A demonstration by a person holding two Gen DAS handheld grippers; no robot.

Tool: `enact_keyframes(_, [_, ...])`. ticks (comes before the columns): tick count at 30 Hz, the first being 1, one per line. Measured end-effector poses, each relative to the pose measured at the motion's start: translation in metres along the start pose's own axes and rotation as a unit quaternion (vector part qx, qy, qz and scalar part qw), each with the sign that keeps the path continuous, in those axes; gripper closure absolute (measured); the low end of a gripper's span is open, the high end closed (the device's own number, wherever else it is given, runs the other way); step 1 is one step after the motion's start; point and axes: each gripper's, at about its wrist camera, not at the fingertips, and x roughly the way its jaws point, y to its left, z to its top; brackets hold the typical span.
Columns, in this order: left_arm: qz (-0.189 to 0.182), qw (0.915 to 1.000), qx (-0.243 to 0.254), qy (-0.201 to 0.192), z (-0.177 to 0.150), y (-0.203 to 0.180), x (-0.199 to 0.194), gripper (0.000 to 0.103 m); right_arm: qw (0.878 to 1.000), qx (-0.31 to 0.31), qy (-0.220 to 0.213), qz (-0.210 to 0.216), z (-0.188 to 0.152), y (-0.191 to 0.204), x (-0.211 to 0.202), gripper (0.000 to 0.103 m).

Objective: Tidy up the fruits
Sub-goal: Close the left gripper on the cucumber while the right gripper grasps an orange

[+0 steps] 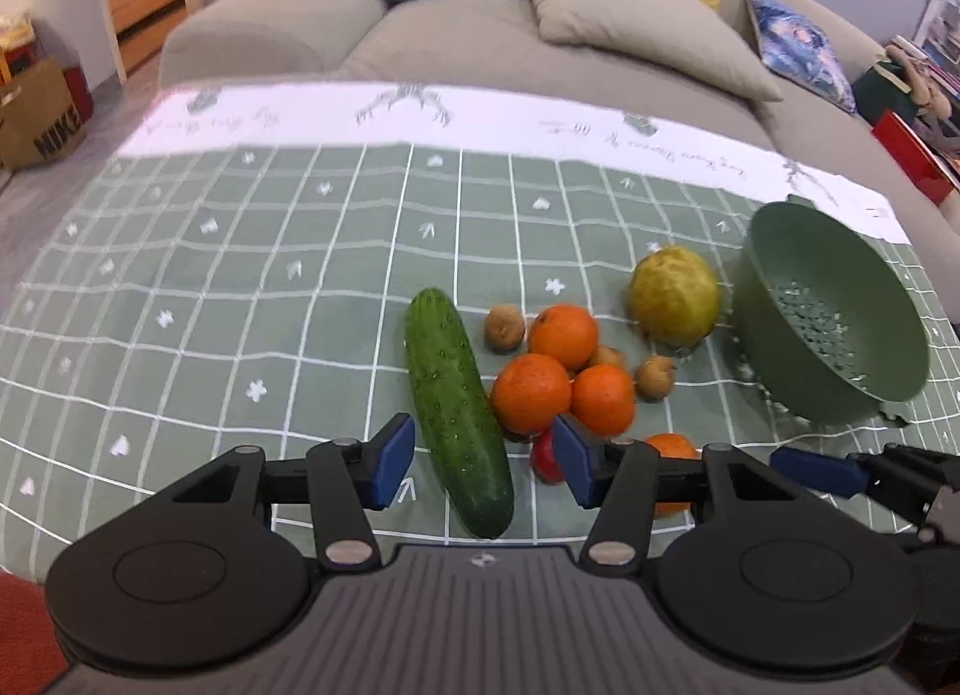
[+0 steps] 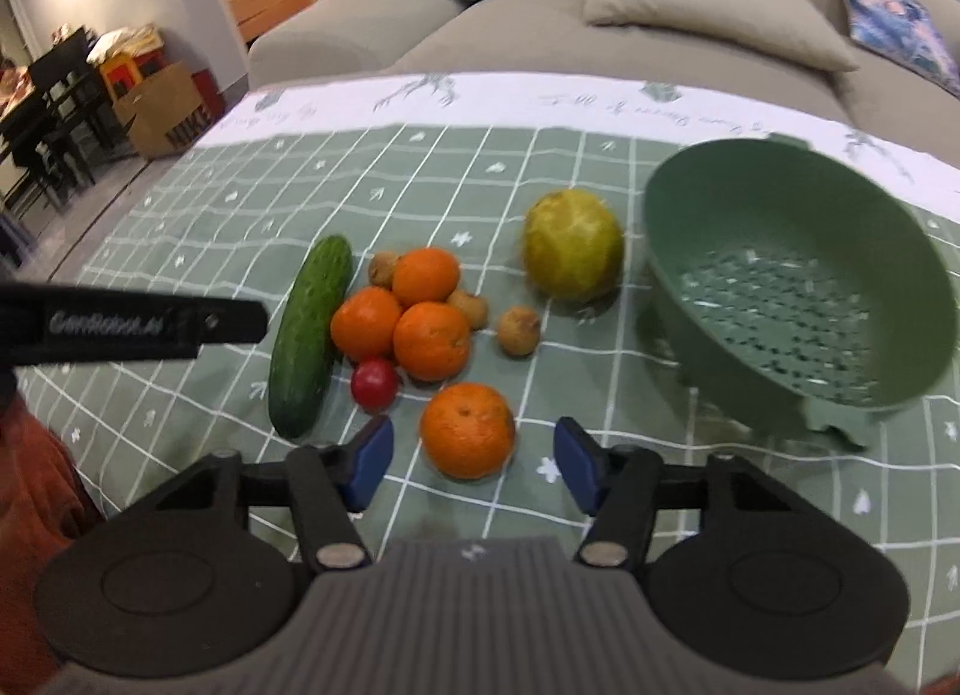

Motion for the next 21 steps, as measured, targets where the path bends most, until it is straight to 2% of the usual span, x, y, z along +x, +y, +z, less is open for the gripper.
enact_keyframes(2, [0.0,0.9999,0.001,0.017,0.001,0.003,0.013,0.049,1.0,-0.006,0.008,0.003,0.0,0.001,0.01,0.053])
enact_keyframes(4, [-0.002,0.9996,0.0,0.028,0.001,0.005,0.022,0.05,1.0,-0.007,0.014,0.003,0.001,0.0,0.018,0.054])
enact_keyframes(16, [0.0,0.9979,-0.01,0.064,0.012,0.014,0.062,0.049,0.999,0.003,0.05,0.017,0.007,-0.004,0.053,0.054])
enact_keyframes(21, [-0.013,0.9975,-0.017,0.067,0.016,0.019,0.069,0.046,0.998,0.011,0.059,0.023,0.007,-0.007,0.06,0.058])
